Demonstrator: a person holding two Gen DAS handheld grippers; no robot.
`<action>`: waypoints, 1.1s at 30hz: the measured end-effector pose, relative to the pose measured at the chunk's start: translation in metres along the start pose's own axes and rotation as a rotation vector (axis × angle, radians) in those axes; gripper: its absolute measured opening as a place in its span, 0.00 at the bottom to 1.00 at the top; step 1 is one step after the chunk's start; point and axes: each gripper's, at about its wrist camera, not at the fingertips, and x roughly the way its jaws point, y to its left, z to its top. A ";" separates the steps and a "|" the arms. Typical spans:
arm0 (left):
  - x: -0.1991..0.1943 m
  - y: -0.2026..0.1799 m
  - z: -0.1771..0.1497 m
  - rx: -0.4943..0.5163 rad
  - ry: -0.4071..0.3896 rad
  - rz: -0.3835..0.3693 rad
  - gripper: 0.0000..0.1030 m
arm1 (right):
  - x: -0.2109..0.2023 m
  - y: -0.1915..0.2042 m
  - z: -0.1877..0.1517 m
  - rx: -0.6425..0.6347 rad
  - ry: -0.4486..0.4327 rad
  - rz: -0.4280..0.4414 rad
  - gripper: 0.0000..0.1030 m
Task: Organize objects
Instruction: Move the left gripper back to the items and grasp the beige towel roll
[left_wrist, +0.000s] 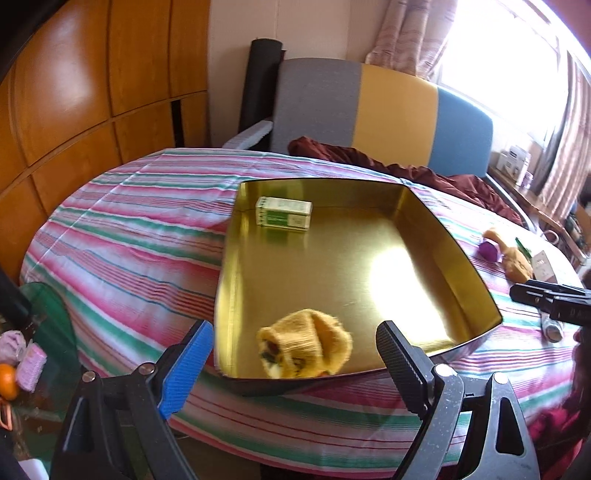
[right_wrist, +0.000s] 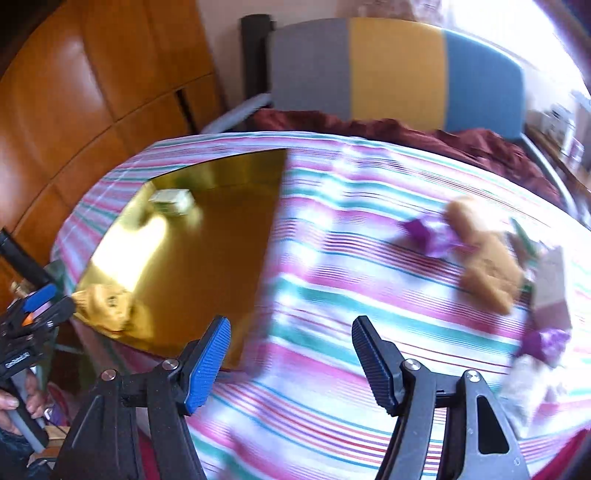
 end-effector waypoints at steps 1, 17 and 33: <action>0.000 -0.005 0.002 0.008 0.000 -0.010 0.88 | -0.005 -0.011 -0.001 0.013 -0.003 -0.023 0.67; -0.001 -0.172 0.027 0.364 -0.007 -0.346 0.88 | -0.084 -0.271 -0.050 0.799 -0.232 -0.143 0.68; 0.060 -0.346 0.002 0.558 0.172 -0.570 0.89 | -0.095 -0.280 -0.062 0.870 -0.367 -0.026 0.68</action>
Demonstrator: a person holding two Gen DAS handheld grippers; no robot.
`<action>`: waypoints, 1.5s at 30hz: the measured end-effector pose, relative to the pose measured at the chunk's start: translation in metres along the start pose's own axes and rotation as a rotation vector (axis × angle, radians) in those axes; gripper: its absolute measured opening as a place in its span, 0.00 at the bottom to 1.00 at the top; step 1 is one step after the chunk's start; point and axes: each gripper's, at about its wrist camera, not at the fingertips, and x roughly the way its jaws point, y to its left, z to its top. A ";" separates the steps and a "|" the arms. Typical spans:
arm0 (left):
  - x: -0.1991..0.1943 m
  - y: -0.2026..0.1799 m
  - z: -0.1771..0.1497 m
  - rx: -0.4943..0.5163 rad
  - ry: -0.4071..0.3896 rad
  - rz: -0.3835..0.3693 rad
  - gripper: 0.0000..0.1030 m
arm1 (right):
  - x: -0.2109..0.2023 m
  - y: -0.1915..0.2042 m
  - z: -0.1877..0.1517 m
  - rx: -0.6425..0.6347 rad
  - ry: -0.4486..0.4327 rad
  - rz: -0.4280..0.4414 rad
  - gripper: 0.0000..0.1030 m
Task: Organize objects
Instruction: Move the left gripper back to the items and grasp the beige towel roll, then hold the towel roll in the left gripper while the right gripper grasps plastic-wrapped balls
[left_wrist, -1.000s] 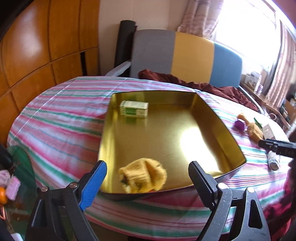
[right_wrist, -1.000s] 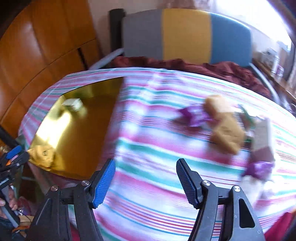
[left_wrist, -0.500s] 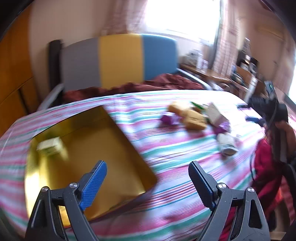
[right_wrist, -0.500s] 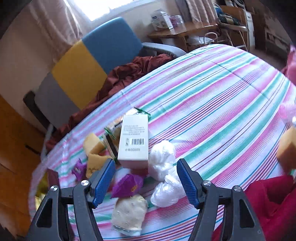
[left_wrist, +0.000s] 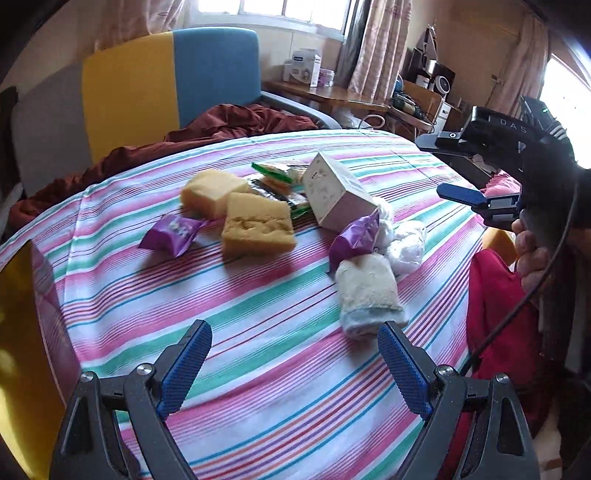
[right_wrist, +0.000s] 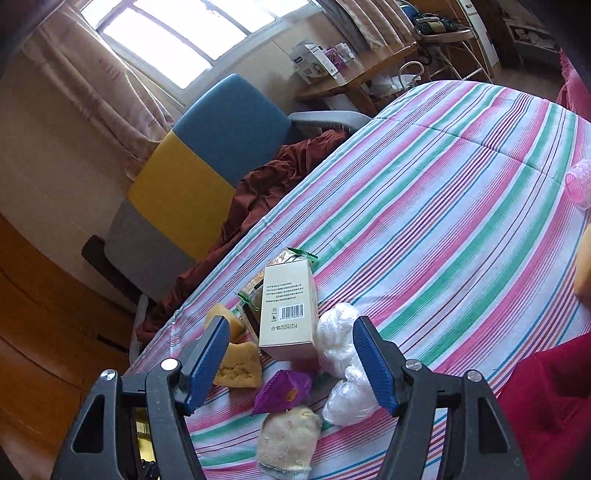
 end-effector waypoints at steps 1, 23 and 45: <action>0.006 -0.006 0.004 0.021 0.006 0.001 0.89 | 0.000 0.001 0.000 -0.005 0.003 0.000 0.68; 0.057 -0.032 -0.003 0.029 0.064 -0.125 0.48 | 0.006 0.004 -0.003 -0.032 0.027 -0.047 0.68; 0.019 0.012 -0.059 -0.031 -0.066 -0.071 0.48 | 0.056 -0.001 -0.010 -0.064 0.264 -0.443 0.68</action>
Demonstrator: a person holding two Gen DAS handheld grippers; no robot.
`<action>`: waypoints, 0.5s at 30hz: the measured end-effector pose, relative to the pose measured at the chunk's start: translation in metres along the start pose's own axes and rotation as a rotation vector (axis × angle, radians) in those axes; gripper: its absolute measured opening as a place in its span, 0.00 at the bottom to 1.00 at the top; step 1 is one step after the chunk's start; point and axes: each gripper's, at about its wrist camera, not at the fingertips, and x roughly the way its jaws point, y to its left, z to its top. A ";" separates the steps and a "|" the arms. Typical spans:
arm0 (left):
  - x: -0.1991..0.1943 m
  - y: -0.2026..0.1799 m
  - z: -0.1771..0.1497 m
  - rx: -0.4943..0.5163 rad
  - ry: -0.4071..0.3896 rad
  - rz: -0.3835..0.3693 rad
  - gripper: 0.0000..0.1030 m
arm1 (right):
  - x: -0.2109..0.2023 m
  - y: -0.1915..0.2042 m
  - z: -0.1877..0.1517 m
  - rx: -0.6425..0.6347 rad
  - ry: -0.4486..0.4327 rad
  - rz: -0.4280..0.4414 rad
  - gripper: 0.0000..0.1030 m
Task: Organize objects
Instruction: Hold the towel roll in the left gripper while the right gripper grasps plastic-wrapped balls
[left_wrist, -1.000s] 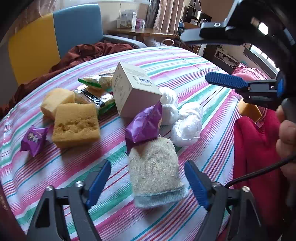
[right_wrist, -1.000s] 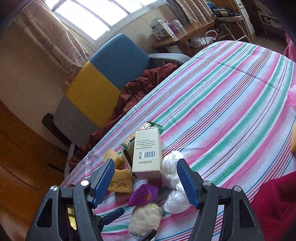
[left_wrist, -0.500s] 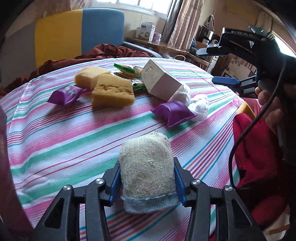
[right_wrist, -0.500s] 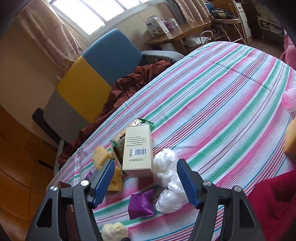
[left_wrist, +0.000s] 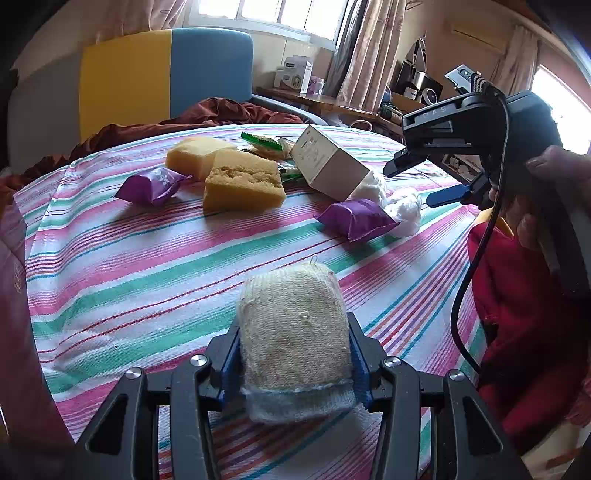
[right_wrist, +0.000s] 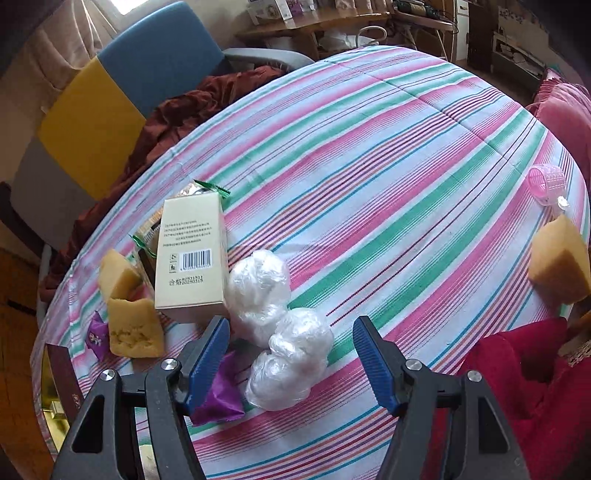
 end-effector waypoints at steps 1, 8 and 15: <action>0.000 0.001 0.000 -0.001 -0.001 -0.003 0.48 | 0.001 0.002 -0.001 -0.008 0.007 -0.008 0.68; -0.001 0.002 -0.002 -0.003 -0.011 -0.016 0.49 | 0.021 0.013 -0.006 -0.048 0.101 -0.027 0.68; -0.002 0.004 -0.004 -0.014 -0.016 -0.029 0.49 | 0.038 0.041 -0.020 -0.188 0.143 -0.078 0.43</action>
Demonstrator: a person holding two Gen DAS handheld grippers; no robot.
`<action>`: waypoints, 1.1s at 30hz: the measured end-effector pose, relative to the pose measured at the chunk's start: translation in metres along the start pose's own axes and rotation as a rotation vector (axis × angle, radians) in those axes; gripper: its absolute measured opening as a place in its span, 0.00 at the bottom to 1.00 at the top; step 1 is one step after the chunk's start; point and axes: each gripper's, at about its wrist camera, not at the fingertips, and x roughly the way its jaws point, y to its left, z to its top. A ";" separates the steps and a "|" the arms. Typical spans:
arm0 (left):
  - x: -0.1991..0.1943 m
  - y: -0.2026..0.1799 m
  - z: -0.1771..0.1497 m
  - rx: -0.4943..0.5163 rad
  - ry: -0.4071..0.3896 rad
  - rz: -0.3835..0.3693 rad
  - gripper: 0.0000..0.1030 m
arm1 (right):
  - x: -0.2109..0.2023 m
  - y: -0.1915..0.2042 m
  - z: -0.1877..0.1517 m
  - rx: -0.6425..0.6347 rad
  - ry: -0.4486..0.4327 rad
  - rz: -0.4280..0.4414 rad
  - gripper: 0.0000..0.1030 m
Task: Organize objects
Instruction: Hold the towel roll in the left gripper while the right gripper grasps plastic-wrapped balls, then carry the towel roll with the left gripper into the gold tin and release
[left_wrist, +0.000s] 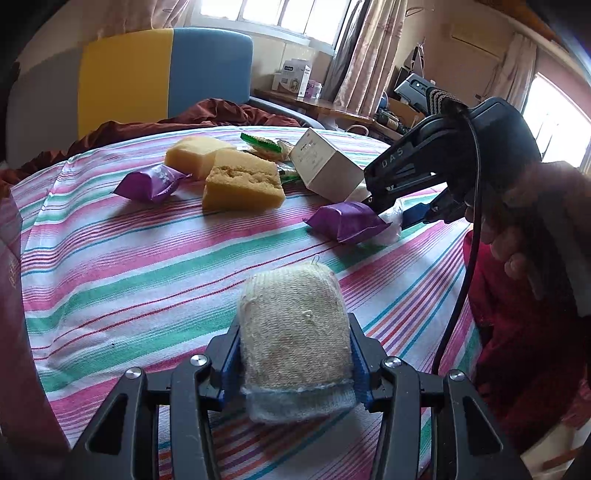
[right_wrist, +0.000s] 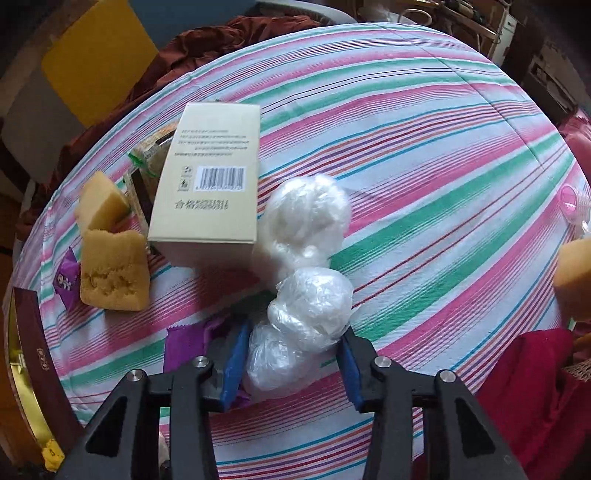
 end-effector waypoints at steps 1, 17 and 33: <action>0.000 -0.001 0.000 0.002 0.000 0.002 0.49 | 0.000 0.003 -0.001 -0.016 -0.003 -0.002 0.43; -0.002 -0.001 0.000 0.003 0.011 0.025 0.47 | 0.002 0.021 -0.006 -0.154 -0.019 -0.038 0.41; -0.042 0.003 -0.006 -0.037 0.022 0.057 0.47 | -0.002 0.025 -0.008 -0.194 -0.044 -0.073 0.44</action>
